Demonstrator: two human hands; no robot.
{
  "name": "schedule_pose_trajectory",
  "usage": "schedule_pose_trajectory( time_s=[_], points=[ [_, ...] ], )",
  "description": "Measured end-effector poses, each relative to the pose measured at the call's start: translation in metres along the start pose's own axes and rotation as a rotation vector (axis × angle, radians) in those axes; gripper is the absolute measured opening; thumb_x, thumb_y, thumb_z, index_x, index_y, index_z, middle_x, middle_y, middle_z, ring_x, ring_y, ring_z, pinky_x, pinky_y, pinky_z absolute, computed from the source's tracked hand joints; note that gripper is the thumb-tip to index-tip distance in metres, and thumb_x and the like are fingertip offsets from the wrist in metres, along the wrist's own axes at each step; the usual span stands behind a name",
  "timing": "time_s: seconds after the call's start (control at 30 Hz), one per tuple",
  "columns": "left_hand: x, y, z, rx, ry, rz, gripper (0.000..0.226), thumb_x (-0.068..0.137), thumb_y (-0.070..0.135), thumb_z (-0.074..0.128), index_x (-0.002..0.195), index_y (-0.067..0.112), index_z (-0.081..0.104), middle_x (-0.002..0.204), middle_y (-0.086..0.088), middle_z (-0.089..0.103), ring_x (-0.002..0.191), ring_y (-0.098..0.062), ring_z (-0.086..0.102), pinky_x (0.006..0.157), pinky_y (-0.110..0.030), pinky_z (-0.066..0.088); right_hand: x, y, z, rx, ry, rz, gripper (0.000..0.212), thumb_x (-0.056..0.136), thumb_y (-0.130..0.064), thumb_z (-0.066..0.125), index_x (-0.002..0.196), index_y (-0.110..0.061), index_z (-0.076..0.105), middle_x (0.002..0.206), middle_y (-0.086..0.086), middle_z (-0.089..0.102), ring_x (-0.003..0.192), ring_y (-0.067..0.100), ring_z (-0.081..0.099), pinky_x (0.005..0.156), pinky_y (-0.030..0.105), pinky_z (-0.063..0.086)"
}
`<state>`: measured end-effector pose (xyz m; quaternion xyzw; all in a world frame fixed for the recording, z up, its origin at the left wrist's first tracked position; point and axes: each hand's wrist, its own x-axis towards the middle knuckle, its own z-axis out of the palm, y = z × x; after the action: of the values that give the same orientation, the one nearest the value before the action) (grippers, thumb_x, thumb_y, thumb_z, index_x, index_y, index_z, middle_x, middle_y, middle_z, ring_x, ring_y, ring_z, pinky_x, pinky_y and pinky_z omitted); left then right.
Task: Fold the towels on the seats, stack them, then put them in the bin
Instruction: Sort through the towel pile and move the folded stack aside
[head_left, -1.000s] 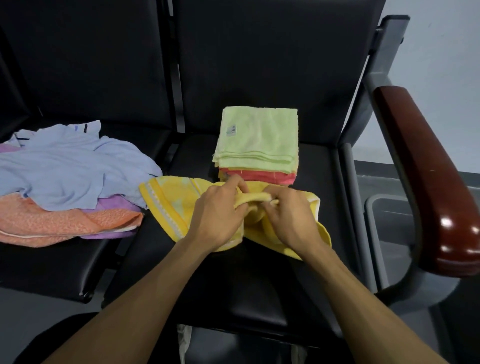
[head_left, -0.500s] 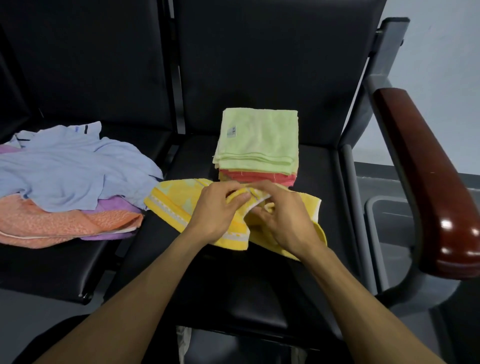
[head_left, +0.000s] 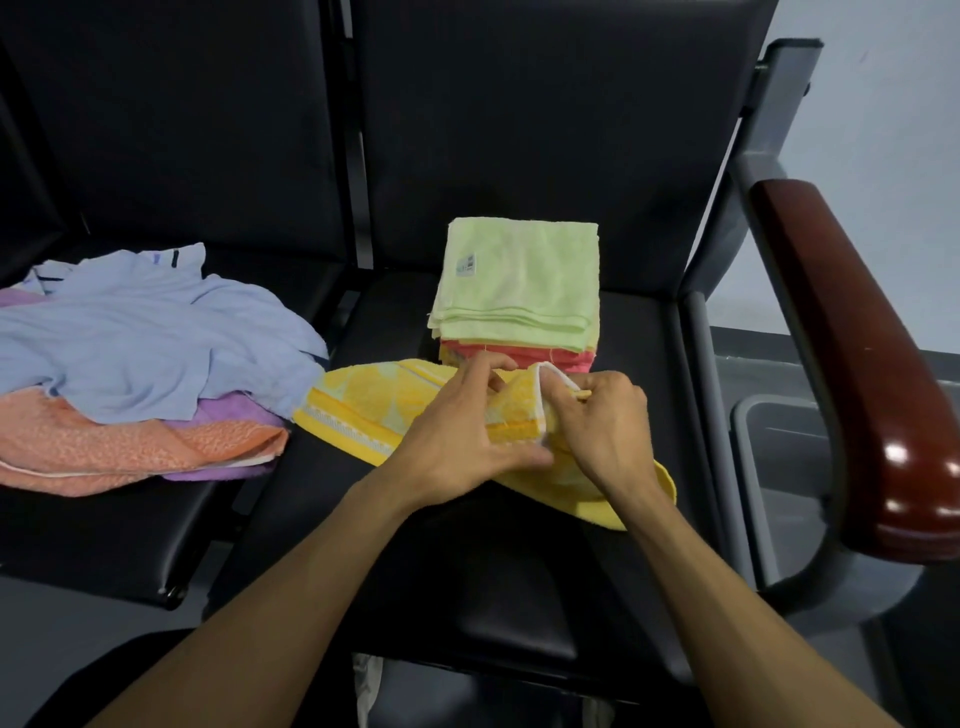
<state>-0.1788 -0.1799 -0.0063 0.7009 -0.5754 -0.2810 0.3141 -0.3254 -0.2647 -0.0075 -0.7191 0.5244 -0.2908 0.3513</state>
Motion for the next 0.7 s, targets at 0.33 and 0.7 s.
schedule_pose_trajectory(
  time_s=[0.33, 0.7],
  points=[
    [-0.0001, -0.0064, 0.0068, 0.273, 0.180, 0.229, 0.058, 0.090, 0.011, 0.068, 0.132, 0.034, 0.036, 0.107, 0.015, 0.050, 0.093, -0.009, 0.056, 0.075, -0.038, 0.055, 0.0013, 0.0027, 0.0004, 0.096, -0.024, 0.045, 0.065, 0.094, -0.048, 0.061, 0.053, 0.000, 0.041, 0.045, 0.000, 0.039, 0.044, 0.012, 0.034, 0.043, 0.028, 0.030],
    [0.0061, -0.0083, -0.0008, -0.179, 0.143, -0.093, 0.005, 0.104, 0.013, 0.052, 0.103, 0.016, 0.048, 0.062, -0.007, 0.054, 0.046, -0.006, 0.037, 0.048, -0.019, 0.033, -0.0025, 0.0042, 0.0052, -0.071, -0.316, -0.266, 0.062, 0.081, -0.015, 0.074, 0.136, -0.038, 0.055, 0.082, -0.014, 0.067, 0.081, 0.005, 0.061, 0.074, 0.024, 0.051]
  ],
)
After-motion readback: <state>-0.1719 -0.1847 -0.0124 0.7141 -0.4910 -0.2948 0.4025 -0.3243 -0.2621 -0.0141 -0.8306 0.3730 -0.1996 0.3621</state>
